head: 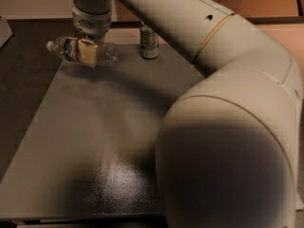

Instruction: Pick water bottle

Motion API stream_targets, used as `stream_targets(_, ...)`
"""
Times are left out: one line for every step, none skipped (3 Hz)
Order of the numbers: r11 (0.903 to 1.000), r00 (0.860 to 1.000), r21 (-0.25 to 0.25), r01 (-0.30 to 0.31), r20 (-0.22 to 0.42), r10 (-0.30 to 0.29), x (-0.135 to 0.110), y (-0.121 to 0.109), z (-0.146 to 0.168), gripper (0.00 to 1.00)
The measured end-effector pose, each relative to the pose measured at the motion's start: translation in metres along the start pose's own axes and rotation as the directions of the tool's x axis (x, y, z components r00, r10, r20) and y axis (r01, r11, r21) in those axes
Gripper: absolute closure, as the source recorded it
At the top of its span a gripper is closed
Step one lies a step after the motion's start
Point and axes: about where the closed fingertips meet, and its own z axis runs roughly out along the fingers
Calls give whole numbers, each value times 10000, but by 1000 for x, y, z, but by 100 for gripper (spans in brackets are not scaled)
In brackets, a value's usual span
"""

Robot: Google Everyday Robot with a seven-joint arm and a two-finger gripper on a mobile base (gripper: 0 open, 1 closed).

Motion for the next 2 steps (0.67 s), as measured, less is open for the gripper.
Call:
stream_targets(9974, 9969, 257, 673, 396, -683, 5, 4, -56, 100)
stream_targets(9974, 9969, 257, 673, 397, -683, 5, 4, -56, 100)
